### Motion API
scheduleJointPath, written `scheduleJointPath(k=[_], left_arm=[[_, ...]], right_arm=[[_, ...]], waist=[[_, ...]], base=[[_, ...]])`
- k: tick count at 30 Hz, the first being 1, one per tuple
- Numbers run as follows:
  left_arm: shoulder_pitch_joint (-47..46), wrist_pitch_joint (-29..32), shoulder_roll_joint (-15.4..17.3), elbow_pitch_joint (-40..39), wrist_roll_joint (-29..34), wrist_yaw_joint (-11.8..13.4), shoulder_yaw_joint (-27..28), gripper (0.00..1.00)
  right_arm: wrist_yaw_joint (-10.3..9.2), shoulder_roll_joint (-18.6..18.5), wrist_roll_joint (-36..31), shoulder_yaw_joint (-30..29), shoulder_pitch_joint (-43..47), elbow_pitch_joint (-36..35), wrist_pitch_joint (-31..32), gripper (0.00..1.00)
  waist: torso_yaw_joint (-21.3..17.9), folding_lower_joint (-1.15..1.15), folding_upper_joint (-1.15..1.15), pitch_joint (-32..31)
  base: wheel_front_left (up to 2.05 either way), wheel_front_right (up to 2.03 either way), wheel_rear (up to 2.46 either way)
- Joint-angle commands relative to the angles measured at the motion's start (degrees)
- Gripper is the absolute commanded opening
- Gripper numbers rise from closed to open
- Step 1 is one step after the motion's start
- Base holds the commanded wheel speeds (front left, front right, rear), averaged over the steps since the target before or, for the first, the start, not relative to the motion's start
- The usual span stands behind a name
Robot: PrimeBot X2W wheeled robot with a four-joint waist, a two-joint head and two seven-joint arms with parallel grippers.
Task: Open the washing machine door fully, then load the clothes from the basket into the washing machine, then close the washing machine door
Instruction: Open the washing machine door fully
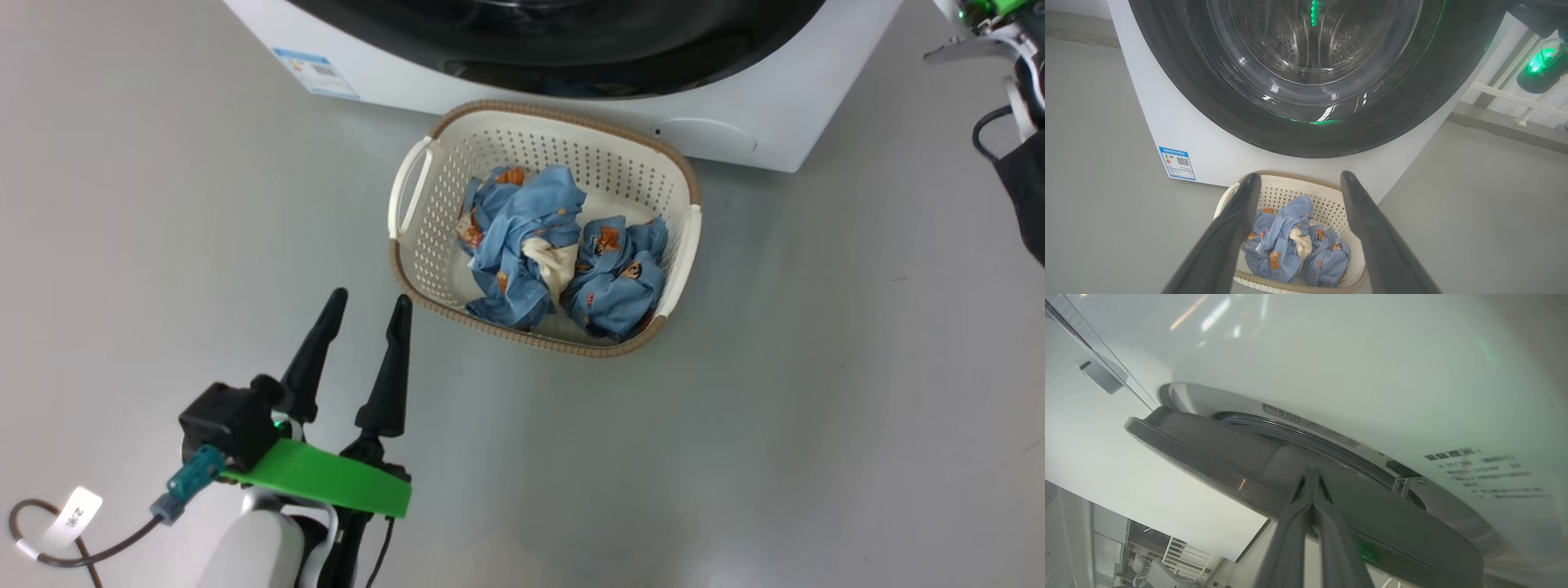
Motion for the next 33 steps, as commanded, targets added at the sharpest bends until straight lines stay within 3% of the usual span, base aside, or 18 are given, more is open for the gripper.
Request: scheduleJointPath(k=[1, 18, 33], left_arm=[[-1.29, -0.37, 0.89, -1.38, -0.36, -0.10, 1.56, 1.00], [-2.96, -0.37, -0.12, -1.63, -0.87, -0.10, 0.46, 1.00], [-0.35, -0.37, 1.32, -0.81, 0.20, -0.10, 1.20, 1.00]], right_arm=[[0.10, 0.54, 0.92, 0.34, -1.24, -0.92, 0.60, 0.00], [0.10, 1.28, 0.65, 4.55, -4.59, 2.18, 5.77, 0.00], [0.10, 1.47, 0.94, 9.50, 3.16, -4.43, 8.94, 0.00]], waist=[[0.77, 0.00, 0.00, 0.87], [1.55, 0.00, 0.00, 1.40], [-1.17, 0.00, 0.00, -3.77]], base=[[0.00, 0.00, 0.00], [0.00, 0.00, 0.00], [0.00, 0.00, 0.00]])
